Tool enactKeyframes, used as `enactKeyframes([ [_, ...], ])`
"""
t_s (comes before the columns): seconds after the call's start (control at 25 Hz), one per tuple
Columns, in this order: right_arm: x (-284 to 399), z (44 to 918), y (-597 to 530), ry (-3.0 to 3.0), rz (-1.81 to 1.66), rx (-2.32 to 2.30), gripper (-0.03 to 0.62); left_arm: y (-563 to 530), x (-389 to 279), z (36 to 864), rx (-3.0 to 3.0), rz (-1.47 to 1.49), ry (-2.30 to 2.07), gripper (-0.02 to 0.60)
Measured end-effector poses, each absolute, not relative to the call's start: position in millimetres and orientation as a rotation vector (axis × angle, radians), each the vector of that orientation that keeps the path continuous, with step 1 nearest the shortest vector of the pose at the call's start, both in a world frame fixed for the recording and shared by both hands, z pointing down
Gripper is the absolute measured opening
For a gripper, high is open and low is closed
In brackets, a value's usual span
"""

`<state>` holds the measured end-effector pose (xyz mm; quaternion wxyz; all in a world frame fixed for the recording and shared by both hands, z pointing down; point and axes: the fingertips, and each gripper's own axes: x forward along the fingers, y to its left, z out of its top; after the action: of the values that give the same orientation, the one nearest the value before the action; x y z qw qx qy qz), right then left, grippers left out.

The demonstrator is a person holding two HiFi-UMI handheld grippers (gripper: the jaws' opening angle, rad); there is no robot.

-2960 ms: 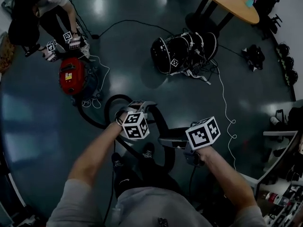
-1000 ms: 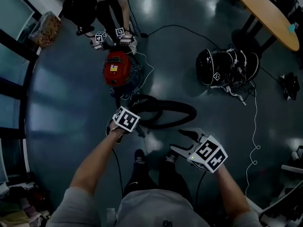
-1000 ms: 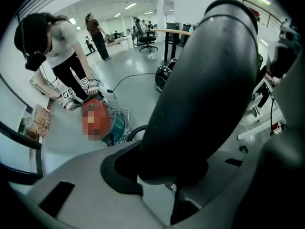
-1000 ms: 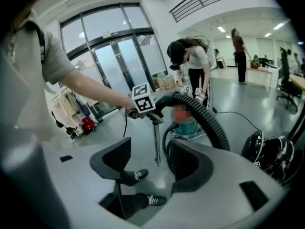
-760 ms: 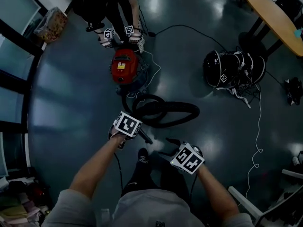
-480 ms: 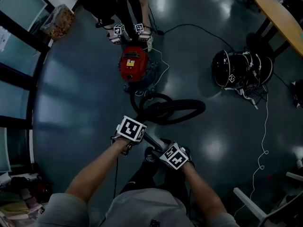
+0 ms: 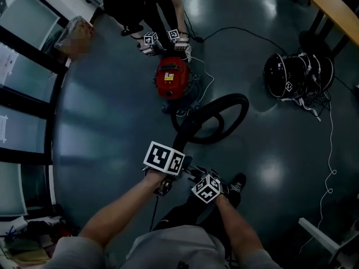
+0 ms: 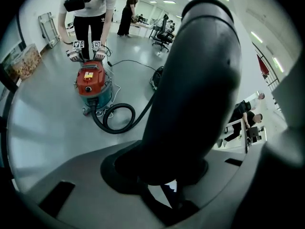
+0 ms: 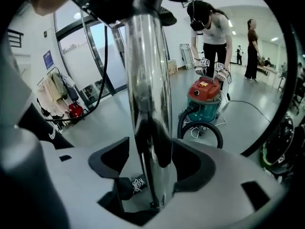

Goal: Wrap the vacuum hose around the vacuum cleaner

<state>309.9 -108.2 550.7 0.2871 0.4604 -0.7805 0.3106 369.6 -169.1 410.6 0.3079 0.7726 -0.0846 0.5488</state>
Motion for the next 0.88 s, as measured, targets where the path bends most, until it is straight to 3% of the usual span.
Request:
enactKeyframes([
  [0.04,311,551,-109,-2.070,0.789,1.232,0.268,-170,368,408,2.039,1.435,-0.211,0.152],
  [0.08,312,549,-108,-2.060,0.748,1.228,0.180,-170,366,407,2.036,1.418,-0.200,0.151],
  [0.12,312,547,-106,-2.056,0.716,1.216,0.169,-170,365,405,2.035,1.399,-0.188,0.146],
  [0.56,355,530,-33,-1.906,0.725,1.071,0.167,-124,390,390,2.126,1.299,0.112,0.143],
  [0.88,429,516,-4,-1.823,0.685,1.006,0.167,-110,418,358,2.436,1.384,0.221,0.238],
])
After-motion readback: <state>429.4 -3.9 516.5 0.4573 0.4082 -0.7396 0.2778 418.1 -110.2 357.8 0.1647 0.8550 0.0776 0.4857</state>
